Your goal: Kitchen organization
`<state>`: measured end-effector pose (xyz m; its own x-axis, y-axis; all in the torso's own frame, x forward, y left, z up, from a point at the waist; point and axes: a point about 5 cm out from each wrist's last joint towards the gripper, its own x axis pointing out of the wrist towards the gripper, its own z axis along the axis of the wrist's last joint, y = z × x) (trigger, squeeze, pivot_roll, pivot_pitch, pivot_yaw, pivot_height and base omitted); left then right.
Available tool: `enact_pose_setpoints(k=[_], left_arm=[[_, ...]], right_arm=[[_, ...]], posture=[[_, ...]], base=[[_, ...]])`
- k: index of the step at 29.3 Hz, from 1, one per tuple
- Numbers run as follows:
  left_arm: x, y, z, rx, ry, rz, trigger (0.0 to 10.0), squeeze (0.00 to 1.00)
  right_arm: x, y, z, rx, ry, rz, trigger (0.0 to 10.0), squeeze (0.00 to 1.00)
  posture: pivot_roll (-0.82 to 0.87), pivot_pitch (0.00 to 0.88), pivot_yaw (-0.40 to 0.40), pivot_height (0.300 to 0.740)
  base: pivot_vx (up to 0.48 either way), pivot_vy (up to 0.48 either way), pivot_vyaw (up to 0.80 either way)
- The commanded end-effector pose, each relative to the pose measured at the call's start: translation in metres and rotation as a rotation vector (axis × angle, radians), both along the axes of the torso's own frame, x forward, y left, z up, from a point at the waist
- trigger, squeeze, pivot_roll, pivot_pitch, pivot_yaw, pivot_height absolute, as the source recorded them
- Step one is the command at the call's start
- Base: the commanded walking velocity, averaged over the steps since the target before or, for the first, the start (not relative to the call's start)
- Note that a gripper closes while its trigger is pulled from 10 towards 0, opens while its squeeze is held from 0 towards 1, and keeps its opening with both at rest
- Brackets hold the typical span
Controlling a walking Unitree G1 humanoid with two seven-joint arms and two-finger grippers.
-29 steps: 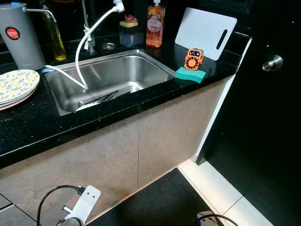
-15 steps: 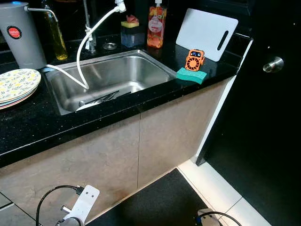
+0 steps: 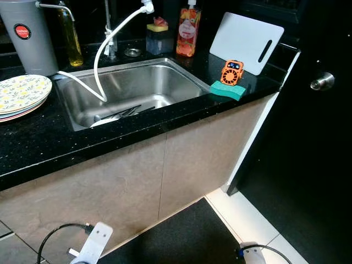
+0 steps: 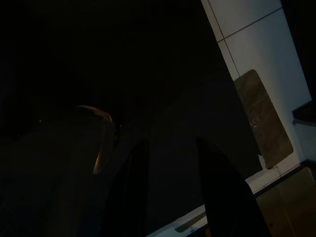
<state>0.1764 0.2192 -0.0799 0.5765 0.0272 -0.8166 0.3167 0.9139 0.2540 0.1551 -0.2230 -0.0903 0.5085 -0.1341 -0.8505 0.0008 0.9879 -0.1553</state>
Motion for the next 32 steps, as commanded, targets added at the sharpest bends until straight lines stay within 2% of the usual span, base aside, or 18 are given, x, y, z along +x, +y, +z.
enact_pose_setpoints(k=[1, 8, 12, 16, 19, 25, 32], left_arm=[[-0.004, 0.000, -0.001, 0.000, 0.013, -0.027, 10.0, 0.00], [0.001, -0.003, 0.000, 0.001, 0.004, -0.053, 10.0, 0.00], [0.018, -0.009, 0.008, -0.043, -0.063, 0.008, 10.0, 0.00], [0.020, -0.012, 0.008, -0.049, -0.066, 0.002, 10.0, 0.00], [0.011, -0.012, 0.003, -0.017, -0.020, -0.057, 10.0, 0.00], [-0.001, -0.011, -0.002, -0.006, 0.016, -0.097, 10.0, 0.00], [-0.005, -0.013, -0.004, -0.019, 0.025, -0.109, 10.0, 0.00]], right_arm=[[-0.004, -0.006, 0.000, -0.003, -0.001, -0.028, 10.0, 0.00], [-0.015, -0.013, -0.002, -0.013, 0.013, -0.062, 10.0, 0.00], [-0.029, -0.012, -0.007, -0.029, 0.068, 0.015, 10.0, 0.00], [-0.030, -0.013, -0.007, -0.033, 0.069, 0.002, 10.0, 0.00], [-0.021, -0.008, -0.005, -0.008, 0.029, -0.029, 10.0, 0.00], [-0.006, -0.006, 0.000, 0.009, -0.032, -0.069, 10.0, 0.00], [-0.022, -0.011, -0.004, -0.010, 0.001, -0.063, 10.0, 0.00]], posture=[[0.08, 0.001, -0.024, 0.740], [0.06, 0.005, -0.035, 0.740], [0.09, 0.021, -0.044, 0.740], [0.08, 0.013, -0.037, 0.740], [0.06, 0.032, -0.033, 0.740], [0.05, 0.052, -0.018, 0.740], [0.03, 0.060, -0.008, 0.740]], base=[[0.000, 0.000, 0.00], [0.000, 0.000, 0.00], [0.000, 0.000, 0.00], [0.000, 0.000, 0.00], [0.000, 0.000, 0.00], [0.000, 0.000, 0.00], [0.000, 0.000, 0.00]])
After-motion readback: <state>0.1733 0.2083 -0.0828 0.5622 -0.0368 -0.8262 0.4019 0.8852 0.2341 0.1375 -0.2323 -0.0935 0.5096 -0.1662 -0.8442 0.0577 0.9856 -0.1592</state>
